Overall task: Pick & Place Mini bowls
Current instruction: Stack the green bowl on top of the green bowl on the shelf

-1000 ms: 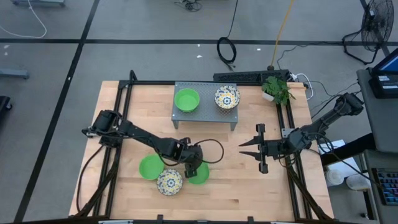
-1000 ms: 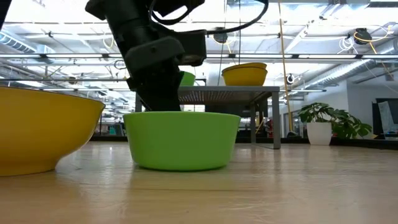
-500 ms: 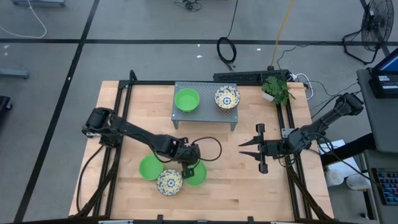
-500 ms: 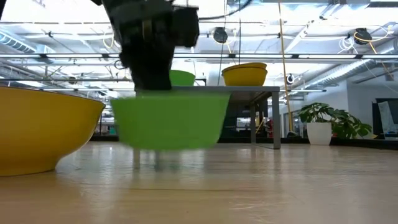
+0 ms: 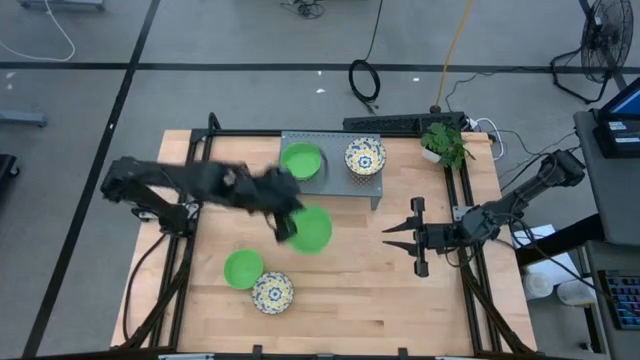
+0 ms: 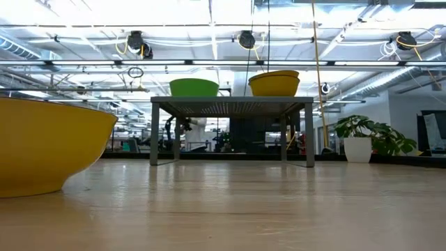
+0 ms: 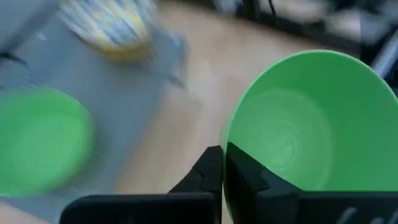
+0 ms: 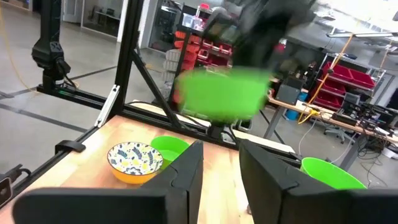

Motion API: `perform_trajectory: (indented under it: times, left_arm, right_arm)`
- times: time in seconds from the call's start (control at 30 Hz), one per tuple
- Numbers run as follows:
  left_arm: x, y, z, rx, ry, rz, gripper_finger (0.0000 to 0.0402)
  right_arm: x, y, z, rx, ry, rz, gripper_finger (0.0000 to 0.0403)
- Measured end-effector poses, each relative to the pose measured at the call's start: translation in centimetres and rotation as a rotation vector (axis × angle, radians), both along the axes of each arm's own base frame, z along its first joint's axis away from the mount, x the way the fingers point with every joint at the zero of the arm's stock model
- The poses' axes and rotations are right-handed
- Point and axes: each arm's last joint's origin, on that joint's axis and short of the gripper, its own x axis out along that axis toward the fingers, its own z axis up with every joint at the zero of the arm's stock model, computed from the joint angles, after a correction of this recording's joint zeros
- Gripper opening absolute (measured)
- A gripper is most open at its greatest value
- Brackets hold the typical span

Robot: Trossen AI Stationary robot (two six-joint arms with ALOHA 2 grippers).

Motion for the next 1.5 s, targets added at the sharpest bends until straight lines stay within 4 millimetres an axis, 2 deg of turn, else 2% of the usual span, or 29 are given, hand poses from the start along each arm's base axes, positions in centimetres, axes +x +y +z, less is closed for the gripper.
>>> perform_trajectory:
  times: [0.07, 0.13, 0.23, 0.33, 0.5, 0.67, 0.93, 1.07, 1.3, 1.5]
  left_arm:
    - [-0.9, 1.8, 3.1, 0.027, -0.073, 0.055, 0.0007]
    - [-1.8, 3.7, 5.2, 0.063, -0.101, 0.128, 0.0007]
    - [-2.9, 6.8, 7.1, 0.087, -0.153, 0.274, 0.0005]
    - [-3.6, 10.1, 7.0, 0.064, -0.137, 0.423, 0.0006]
    - [-4.4, 15.1, 5.1, -0.048, -0.022, 0.615, 0.0006]
    - [-3.8, 18.3, 2.8, -0.128, 0.089, 0.739, 0.0004]
    - [0.3, 20.5, -2.1, -0.172, 0.266, 0.676, 0.0005]
    - [1.4, 21.0, -3.9, -0.198, 0.341, 0.656, 0.0008]
    - [1.3, 21.2, -4.4, -0.201, 0.386, 0.641, 0.0013]
    - [1.1, 20.3, -4.4, -0.222, 0.432, 0.622, 0.0007]
  right_arm:
    - [0.0, -0.1, 0.0, 0.009, 0.001, -0.002, 0.0091]
    - [0.0, -0.1, 0.0, 0.01, 0.001, -0.002, 0.0091]
    - [0.0, -0.1, -0.1, 0.007, 0.007, -0.003, 0.0091]
    - [0.0, -0.1, -0.1, 0.009, 0.008, -0.002, 0.0091]
    - [0.0, -0.1, -0.1, 0.008, 0.01, -0.002, 0.0091]
    - [0.0, -0.1, -0.1, 0.008, 0.01, -0.002, 0.0091]
    - [0.0, -0.1, -0.2, 0.004, 0.016, -0.002, 0.0091]
    - [0.0, -0.1, -0.2, 0.007, 0.016, -0.002, 0.0091]
    - [0.0, -0.1, -0.2, 0.006, 0.016, -0.002, 0.0091]
    - [0.0, -0.1, -0.2, 0.006, 0.016, -0.002, 0.0091]
